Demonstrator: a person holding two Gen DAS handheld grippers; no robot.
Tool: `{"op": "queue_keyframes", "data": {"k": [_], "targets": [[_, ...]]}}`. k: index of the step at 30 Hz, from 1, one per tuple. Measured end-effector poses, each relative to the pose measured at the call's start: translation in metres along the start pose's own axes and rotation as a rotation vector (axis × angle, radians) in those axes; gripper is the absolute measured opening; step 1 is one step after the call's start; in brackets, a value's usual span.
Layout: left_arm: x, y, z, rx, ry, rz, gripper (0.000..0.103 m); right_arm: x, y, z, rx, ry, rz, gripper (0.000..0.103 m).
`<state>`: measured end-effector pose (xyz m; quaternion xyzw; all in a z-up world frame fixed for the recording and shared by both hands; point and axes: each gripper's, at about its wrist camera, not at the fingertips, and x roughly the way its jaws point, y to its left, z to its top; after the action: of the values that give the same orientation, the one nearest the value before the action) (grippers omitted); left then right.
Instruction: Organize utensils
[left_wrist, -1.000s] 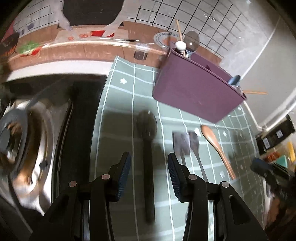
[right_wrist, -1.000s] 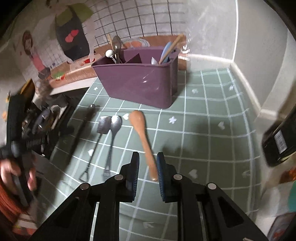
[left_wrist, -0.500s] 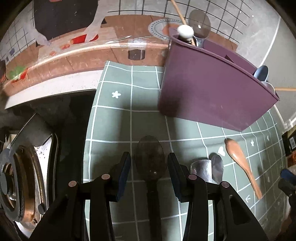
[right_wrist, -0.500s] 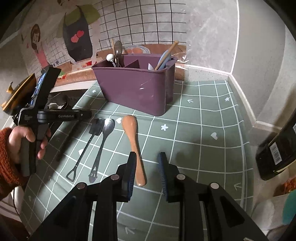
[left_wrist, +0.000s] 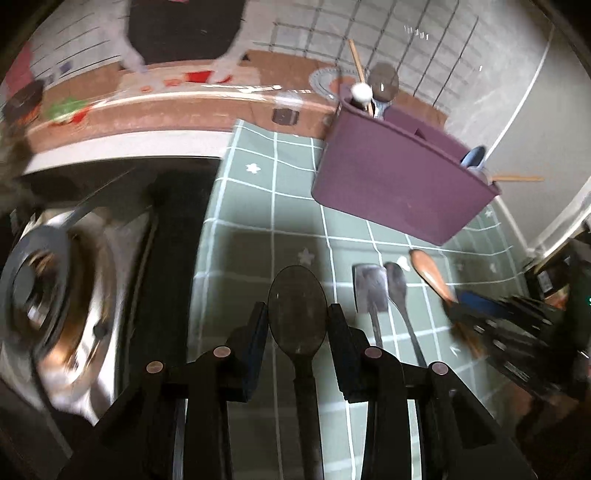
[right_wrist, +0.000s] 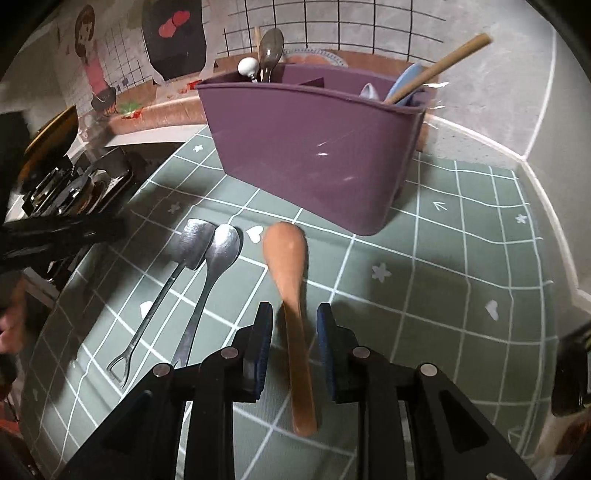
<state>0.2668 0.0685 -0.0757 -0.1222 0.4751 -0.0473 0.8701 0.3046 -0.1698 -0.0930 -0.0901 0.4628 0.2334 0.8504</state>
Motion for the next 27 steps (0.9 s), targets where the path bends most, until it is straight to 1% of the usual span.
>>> {"op": "queue_keyframes", "data": {"k": [4,7,11,14,17,19,21,27], "targets": [[-0.034,0.006,-0.018,-0.032,-0.043,-0.015,0.034,0.011,0.004,0.007,-0.013,0.001,-0.003,0.024],[-0.050,0.003,-0.033,-0.041,-0.053,-0.016,0.034,0.017,0.009,0.011,-0.023,0.000,-0.012,0.024],[-0.061,0.000,-0.044,-0.042,-0.051,-0.018,0.034,0.023,0.011,0.021,-0.027,-0.005,-0.025,0.025],[-0.066,-0.003,-0.045,-0.046,-0.063,-0.021,0.034,0.027,0.008,0.027,0.005,-0.013,0.003,0.025],[-0.073,-0.003,-0.044,-0.050,-0.084,-0.025,0.034,0.028,0.006,0.031,0.032,-0.034,0.007,0.025],[-0.075,-0.004,-0.043,-0.044,-0.087,-0.023,0.034,0.029,0.008,0.032,0.027,-0.035,-0.008,0.025],[-0.075,-0.005,-0.042,-0.037,-0.088,-0.022,0.034,0.031,0.014,0.033,0.000,-0.035,-0.042,0.025],[-0.075,-0.007,-0.036,-0.023,-0.089,-0.027,0.034,0.038,0.023,0.038,-0.051,-0.007,-0.093,0.027]]}}
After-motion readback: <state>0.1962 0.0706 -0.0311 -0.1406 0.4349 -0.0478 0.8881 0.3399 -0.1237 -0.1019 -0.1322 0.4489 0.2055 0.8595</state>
